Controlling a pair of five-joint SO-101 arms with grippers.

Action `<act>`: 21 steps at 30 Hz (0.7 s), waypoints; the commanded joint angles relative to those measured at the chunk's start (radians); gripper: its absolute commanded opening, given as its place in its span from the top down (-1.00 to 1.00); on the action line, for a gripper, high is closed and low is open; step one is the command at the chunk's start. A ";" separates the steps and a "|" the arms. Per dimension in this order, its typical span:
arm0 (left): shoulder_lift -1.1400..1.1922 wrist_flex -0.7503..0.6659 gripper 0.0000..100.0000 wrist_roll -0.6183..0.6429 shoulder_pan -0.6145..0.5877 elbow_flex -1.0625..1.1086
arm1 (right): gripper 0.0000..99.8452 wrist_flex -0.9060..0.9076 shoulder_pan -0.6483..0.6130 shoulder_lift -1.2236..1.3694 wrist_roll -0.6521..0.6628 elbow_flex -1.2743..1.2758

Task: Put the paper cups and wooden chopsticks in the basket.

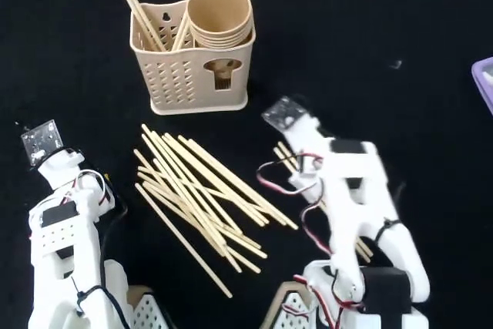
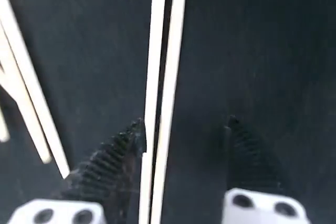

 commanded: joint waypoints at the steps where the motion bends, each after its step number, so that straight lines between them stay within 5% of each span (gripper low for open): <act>1: -0.021 -0.003 0.70 -0.009 0.004 -0.008 | 0.48 -0.051 -0.112 0.027 -0.087 -0.067; 10: -0.021 -0.003 0.70 -0.009 0.002 -0.007 | 0.50 -0.054 -0.121 0.375 -0.112 -0.329; 16: -0.021 -0.003 0.70 -0.009 0.002 -0.007 | 0.96 -0.008 -0.087 0.486 -0.106 -0.381; 21: -0.021 -0.003 0.70 -0.009 0.002 -0.008 | 0.98 0.104 -0.084 0.366 -0.110 -0.355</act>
